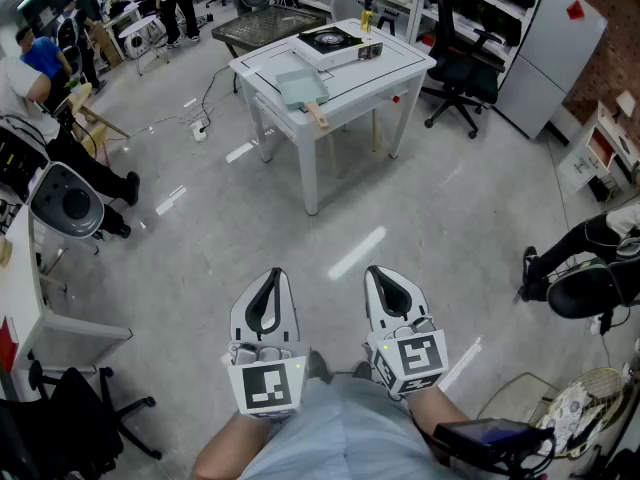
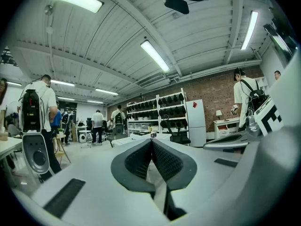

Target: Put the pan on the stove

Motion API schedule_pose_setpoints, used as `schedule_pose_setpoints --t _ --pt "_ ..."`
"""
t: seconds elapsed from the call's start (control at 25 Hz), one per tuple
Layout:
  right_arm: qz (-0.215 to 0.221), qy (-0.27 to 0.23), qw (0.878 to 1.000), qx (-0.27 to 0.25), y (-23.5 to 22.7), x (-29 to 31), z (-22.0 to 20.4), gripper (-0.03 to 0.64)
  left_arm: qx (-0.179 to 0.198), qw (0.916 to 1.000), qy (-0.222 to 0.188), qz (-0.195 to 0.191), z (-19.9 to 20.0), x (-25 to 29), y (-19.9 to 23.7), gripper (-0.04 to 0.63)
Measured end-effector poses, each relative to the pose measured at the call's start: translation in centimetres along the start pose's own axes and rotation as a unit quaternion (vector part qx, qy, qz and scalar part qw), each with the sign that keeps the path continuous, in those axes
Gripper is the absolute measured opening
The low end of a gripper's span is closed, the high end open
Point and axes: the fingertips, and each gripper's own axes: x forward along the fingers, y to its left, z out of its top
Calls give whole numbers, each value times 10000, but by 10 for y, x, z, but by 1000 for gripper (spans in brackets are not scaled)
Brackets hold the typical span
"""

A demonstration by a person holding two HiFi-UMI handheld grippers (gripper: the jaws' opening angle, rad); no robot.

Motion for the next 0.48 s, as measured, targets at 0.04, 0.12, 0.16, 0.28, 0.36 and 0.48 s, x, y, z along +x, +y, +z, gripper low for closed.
schedule_pose_setpoints --t 0.04,0.12,0.16,0.28,0.36,0.48 --pt "-6 -1 10000 4 2 1 0 48 3 10000 -10 -10 0 0 2 18" --pt "-20 -1 10000 11 6 4 -1 48 3 10000 -24 -29 -1 -1 7 18" --pt "-28 -1 10000 15 8 5 -1 48 -4 10000 -25 -38 -2 -1 10 18" --pt "-54 3 10000 18 15 11 -1 48 -30 10000 -11 -59 -2 -1 18 18" --pt "-67 8 10000 -3 18 15 0 48 -40 10000 -21 -69 -2 1 24 18" --pt "-50 18 10000 -9 25 24 0 48 -39 9999 -61 -91 -2 3 34 18"
